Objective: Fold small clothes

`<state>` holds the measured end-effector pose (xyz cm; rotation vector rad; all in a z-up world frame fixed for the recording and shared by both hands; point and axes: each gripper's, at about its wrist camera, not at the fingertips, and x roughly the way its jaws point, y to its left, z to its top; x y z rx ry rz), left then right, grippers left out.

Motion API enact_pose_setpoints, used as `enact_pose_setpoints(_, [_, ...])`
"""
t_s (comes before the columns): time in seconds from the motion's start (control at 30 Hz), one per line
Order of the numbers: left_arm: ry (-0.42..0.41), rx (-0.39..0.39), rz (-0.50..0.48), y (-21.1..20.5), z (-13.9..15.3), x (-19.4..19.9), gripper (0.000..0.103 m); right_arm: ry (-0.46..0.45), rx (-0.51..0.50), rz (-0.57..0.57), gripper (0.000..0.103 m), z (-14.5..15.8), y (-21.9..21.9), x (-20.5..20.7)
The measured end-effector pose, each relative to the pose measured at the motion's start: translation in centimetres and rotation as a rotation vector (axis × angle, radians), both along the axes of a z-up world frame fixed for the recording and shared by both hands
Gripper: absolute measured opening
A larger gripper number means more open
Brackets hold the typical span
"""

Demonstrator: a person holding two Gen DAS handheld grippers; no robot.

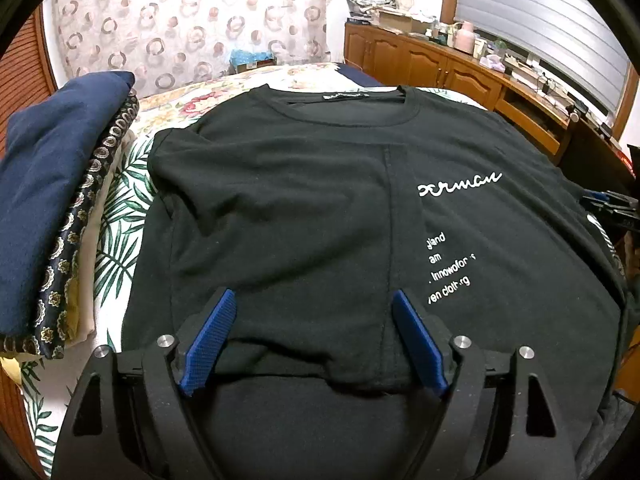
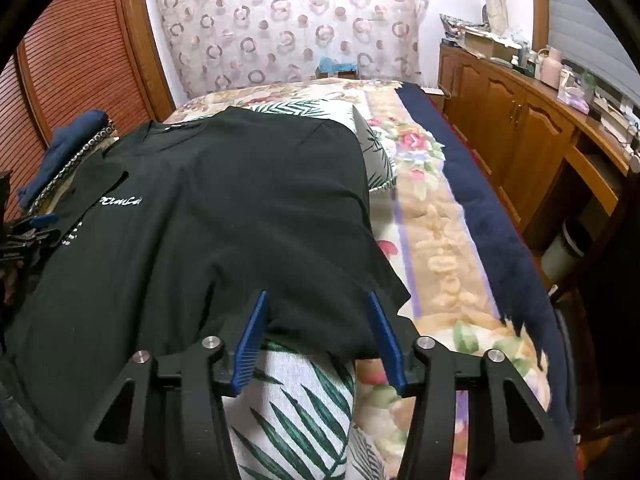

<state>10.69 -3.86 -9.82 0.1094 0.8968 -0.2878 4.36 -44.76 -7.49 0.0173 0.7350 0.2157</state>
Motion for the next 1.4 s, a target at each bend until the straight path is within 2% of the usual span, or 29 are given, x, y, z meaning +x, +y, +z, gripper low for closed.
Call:
enact_pose_setpoints(0.07, [0.008, 0.005, -0.020, -0.2, -0.1, 0.0, 0.093, -0.002, 0.003, 0.008, 0.043, 0.1, -0.1, -0.1])
enact_pose_setpoints(0.1, [0.009, 0.013, -0.024, -0.3, -0.1, 0.0, 0.093, -0.005, -0.003, 0.009, 0.041, 0.2, -0.1, 0.0])
enact_pose_setpoints(0.27, [0.010, 0.014, -0.024, -0.3, -0.1, 0.0, 0.094, -0.029, -0.094, -0.005, 0.018, 0.2, 0.7, 0.1])
enact_pose_setpoints(0.37, [0.010, 0.016, -0.024, -0.1, -0.1, 0.1, 0.094, -0.043, -0.123, 0.002, 0.010, 0.4, 1.2, 0.1])
enact_pose_setpoints(0.57, [0.010, 0.016, -0.025, -0.1, -0.1, 0.0, 0.094, -0.138, -0.126, 0.029, 0.008, 2.7, 3.2, 0.1])
enact_pose_setpoints(0.77, [0.009, 0.017, -0.025, -0.1, -0.1, 0.1, 0.094, -0.210, -0.114, 0.161, 0.008, 4.4, 8.2, -0.4])
enact_pose_setpoints(0.9, [0.008, 0.018, -0.025, -0.2, -0.1, 0.2, 0.094, -0.155, -0.107, 0.258, 0.008, 2.6, 11.4, -0.3])
enact_pose_setpoints(1.07, [0.009, 0.018, -0.025, -0.1, -0.1, 0.2, 0.095, -0.064, -0.124, 0.297, 0.009, -0.4, 12.7, 0.6])
enact_pose_setpoints(1.2, [0.008, 0.019, -0.025, -0.2, -0.1, 0.1, 0.094, -0.054, -0.103, 0.283, 0.009, -0.5, 12.0, 1.0])
enact_pose_setpoints(1.4, [-0.015, 0.020, -0.022, 0.2, 0.2, 0.0, 0.094, -0.064, -0.107, 0.267, 0.022, 0.4, 12.2, 1.0])
